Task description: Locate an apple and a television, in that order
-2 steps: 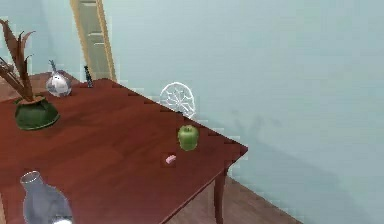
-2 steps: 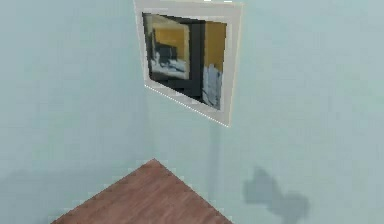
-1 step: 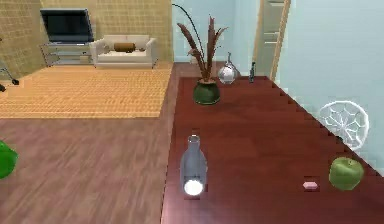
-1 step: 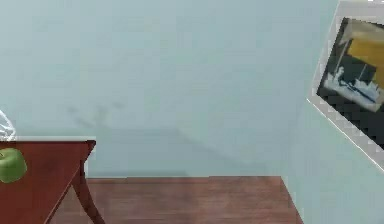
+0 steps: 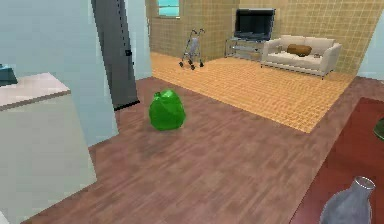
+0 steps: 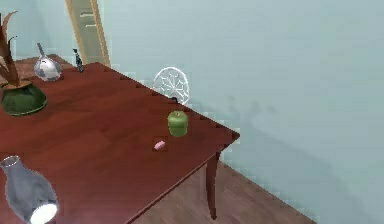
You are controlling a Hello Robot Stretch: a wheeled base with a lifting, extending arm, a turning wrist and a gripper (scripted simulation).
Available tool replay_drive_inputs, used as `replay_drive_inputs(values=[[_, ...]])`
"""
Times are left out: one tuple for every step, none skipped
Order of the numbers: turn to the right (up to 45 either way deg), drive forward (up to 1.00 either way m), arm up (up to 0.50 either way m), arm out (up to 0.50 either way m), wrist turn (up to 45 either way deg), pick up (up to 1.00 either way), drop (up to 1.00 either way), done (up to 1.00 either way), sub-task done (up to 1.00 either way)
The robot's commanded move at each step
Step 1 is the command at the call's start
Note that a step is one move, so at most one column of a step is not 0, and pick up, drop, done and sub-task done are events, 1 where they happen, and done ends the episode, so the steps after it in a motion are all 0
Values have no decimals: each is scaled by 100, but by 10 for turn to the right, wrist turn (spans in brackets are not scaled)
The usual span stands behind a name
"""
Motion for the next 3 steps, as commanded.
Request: replay_drive_inputs(values=[[-240,0,0,0,0,0,0,0,0],[-30,0,0,0,0,0,0,0,0],[-360,0,0,0,0,0,0,0,0]])
